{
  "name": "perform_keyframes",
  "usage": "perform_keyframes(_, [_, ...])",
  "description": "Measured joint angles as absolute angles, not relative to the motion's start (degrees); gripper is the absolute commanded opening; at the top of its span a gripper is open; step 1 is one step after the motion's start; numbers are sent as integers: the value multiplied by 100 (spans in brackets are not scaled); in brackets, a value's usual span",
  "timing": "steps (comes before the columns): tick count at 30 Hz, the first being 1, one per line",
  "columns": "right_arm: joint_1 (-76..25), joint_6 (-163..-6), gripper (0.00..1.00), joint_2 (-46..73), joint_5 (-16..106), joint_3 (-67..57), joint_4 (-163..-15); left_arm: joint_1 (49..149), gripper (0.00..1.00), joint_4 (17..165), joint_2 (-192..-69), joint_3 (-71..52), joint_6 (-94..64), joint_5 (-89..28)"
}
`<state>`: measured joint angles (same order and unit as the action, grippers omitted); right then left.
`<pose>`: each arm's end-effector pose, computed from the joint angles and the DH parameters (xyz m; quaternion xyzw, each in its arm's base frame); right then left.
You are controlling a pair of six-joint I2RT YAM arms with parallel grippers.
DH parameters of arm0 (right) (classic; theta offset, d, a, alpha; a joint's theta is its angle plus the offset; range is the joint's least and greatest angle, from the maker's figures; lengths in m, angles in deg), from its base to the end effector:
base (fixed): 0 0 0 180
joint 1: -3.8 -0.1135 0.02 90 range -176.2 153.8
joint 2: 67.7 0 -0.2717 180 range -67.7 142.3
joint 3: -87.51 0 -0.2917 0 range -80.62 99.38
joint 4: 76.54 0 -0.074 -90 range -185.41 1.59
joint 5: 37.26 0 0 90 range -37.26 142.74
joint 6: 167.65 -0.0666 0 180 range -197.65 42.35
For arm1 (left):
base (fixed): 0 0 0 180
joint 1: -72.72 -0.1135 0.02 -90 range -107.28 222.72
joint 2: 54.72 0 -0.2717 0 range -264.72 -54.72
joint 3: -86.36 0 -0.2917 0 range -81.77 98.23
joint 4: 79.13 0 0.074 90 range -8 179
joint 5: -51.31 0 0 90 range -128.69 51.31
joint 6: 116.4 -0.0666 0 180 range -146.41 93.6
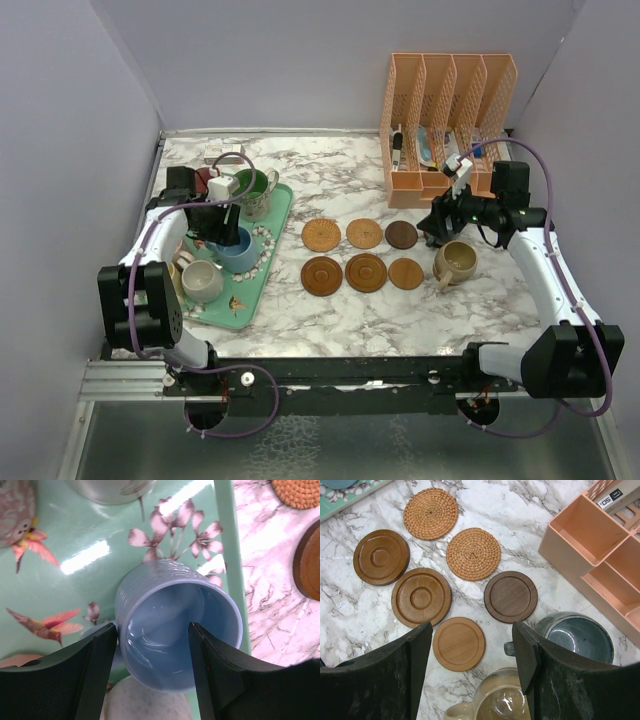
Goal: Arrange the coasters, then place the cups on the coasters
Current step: Pick up the cup from the tray.
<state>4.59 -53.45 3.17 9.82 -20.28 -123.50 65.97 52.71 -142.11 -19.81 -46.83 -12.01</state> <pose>0.3090 0.0411 0.2893 -0.3101 0.8158 0.2547 0.4165 0.3555 0.0120 0.1990 0.1683 0.9301 -0.1616 0.2836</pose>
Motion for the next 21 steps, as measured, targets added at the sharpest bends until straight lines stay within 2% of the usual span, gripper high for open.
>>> perform_keyframes(8, [459,-5345,65,317,985,-2039,-12346,7091,58,5227,-14211,-1959,-4637,-1208])
perform_keyframes(15, [459,-5345,65,317,985,-2044,-12344,7142,70,5074,-14233,-1728,-5481,-1240])
perform_keyframes(21, [459,-5342,65,332,1017,-2072,-12309,7244,69,4945,-14583,-1236,-6644,-1236])
